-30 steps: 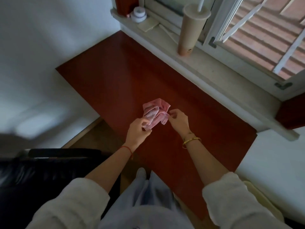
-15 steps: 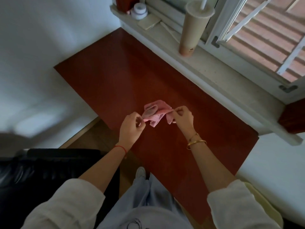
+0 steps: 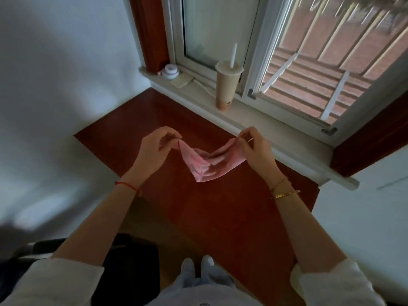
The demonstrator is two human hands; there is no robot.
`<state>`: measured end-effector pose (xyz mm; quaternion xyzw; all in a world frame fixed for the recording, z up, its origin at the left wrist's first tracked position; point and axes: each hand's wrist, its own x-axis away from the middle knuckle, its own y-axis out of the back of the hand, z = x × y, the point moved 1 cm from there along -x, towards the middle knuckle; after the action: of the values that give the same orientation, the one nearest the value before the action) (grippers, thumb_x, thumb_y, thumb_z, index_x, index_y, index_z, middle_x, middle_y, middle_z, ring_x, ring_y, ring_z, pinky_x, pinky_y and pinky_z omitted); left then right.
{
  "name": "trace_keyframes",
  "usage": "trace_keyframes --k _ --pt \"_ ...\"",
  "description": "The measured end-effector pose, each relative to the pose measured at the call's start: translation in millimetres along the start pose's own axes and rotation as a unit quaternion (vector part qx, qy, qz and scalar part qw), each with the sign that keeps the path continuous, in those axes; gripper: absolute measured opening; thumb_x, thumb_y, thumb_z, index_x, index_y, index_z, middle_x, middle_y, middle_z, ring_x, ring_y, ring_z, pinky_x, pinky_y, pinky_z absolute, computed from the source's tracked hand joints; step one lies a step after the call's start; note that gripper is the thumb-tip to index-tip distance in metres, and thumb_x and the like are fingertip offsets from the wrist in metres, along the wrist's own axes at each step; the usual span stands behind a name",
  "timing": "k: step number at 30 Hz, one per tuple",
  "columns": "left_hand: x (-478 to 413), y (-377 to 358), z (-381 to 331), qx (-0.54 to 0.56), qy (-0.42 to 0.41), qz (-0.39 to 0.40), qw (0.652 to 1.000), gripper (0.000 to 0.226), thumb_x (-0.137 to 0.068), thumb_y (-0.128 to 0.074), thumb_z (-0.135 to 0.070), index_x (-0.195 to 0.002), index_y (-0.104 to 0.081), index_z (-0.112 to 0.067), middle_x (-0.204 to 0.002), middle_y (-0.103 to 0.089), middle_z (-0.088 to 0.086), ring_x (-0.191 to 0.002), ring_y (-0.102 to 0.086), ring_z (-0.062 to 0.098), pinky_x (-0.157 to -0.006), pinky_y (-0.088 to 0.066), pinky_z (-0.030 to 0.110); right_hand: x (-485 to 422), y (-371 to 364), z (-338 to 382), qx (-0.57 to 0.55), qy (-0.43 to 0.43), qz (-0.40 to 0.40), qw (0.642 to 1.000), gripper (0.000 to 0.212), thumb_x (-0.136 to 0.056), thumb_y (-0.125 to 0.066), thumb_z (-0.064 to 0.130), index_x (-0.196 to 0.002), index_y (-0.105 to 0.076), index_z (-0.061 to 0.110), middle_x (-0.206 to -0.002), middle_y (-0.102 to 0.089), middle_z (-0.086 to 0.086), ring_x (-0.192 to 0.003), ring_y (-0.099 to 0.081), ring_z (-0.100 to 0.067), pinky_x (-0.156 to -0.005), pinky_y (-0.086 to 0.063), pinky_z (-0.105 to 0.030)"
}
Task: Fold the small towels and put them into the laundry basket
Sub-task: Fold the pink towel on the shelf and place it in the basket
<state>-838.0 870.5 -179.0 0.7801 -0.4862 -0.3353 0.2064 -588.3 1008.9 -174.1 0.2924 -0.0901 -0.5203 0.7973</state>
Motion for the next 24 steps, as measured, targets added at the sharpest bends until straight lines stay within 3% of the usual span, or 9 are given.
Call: trace_keyframes --k 4,7,10,12,15,17,20,22,24 --pt "-9 16 -15 0.09 0.024 0.122 0.988 0.016 -0.094 -0.062 -0.022 -0.108 -0.07 -0.025 -0.083 -0.074 -0.006 -0.079 -0.071 0.009 -0.079 -0.057 0.025 4 20 31 0.001 0.037 0.011 0.999 0.006 -0.092 -0.059 0.016 -0.094 -0.063 0.019 -0.082 -0.064 0.006 -0.065 -0.053 0.001 -0.055 -0.042 -0.007" --pt "-12 3 -38 0.072 -0.004 0.135 0.988 0.034 -0.085 -0.072 -0.028 -0.118 -0.066 -0.032 -0.096 -0.073 -0.012 -0.09 -0.068 0.004 -0.082 -0.053 0.019 7 32 56 0.025 0.092 0.04 0.995 0.008 -0.089 -0.06 0.014 -0.092 -0.066 0.018 -0.084 -0.065 0.006 -0.067 -0.055 -0.003 -0.063 -0.041 -0.011" --pt "-12 -20 -67 0.085 -0.06 0.137 0.985 0.044 -0.083 -0.075 -0.027 -0.125 -0.063 -0.025 -0.113 -0.065 -0.018 -0.1 -0.06 -0.01 -0.081 -0.045 0.006 13 39 73 0.052 0.123 0.071 0.989 0.011 -0.087 -0.061 0.01 -0.093 -0.068 0.015 -0.087 -0.067 0.004 -0.074 -0.059 -0.012 -0.071 -0.045 -0.021" --pt "-11 -32 -79 0.117 -0.068 0.138 0.981 0.037 -0.083 -0.074 -0.029 -0.118 -0.065 -0.025 -0.11 -0.065 -0.018 -0.1 -0.06 -0.011 -0.082 -0.046 0.006 17 45 81 0.053 0.134 0.079 0.986 0.011 -0.086 -0.062 0.008 -0.092 -0.069 0.014 -0.082 -0.065 0.01 -0.07 -0.057 -0.006 -0.071 -0.044 -0.018" --pt "-10 -41 -89 0.156 -0.049 0.155 0.974 0.03 -0.081 -0.072 -0.039 -0.107 -0.068 -0.025 -0.104 -0.07 -0.009 -0.101 -0.066 0.003 -0.089 -0.053 0.023 21 56 88 0.055 0.145 0.076 0.985 0.013 -0.085 -0.063 0.005 -0.089 -0.069 0.015 -0.075 -0.061 0.018 -0.063 -0.052 0.004 -0.065 -0.039 -0.009" --pt "-10 -41 -90 0.157 -0.054 0.167 0.972 0.028 -0.081 -0.072 -0.042 -0.1 -0.07 -0.022 -0.097 -0.073 -0.009 -0.095 -0.069 0.004 -0.087 -0.053 0.023 24 65 91 0.054 0.145 0.069 0.986 0.013 -0.085 -0.063 0.003 -0.088 -0.069 0.015 -0.074 -0.06 0.019 -0.063 -0.053 0.006 -0.064 -0.039 -0.007" --pt "-10 -33 -87 0.172 -0.049 0.183 0.967 0.019 -0.082 -0.076 -0.034 -0.09 -0.068 -0.019 -0.085 -0.073 -0.006 -0.081 -0.068 0.004 -0.078 -0.053 0.021 27 79 94 0.058 0.139 0.057 0.987 0.012 -0.086 -0.063 0.005 -0.088 -0.069 0.014 -0.076 -0.062 0.017 -0.066 -0.054 0.006 -0.066 -0.039 -0.006" --pt "-11 -25 -84 0.182 -0.03 0.195 0.963 0.015 -0.081 -0.078 -0.025 -0.088 -0.067 -0.018 -0.082 -0.072 -0.004 -0.078 -0.068 0.008 -0.077 -0.056 0.028 29 86 97 0.068 0.134 0.057 0.987 0.01 -0.087 -0.063 0.008 -0.089 -0.07 0.016 -0.079 -0.063 0.015 -0.067 -0.053 0.005 -0.067 -0.039 -0.007" --pt "-11 -14 -84 0.172 -0.029 0.198 0.965 0.014 -0.081 -0.078 -0.018 -0.088 -0.066 -0.017 -0.083 -0.071 -0.005 -0.078 -0.066 0.006 -0.075 -0.054 0.026 32 92 101 0.07 0.135 0.065 0.986 0.01 -0.088 -0.063 0.01 -0.09 -0.07 0.016 -0.083 -0.065 0.009 -0.069 -0.054 0.006 -0.066 -0.04 -0.005"
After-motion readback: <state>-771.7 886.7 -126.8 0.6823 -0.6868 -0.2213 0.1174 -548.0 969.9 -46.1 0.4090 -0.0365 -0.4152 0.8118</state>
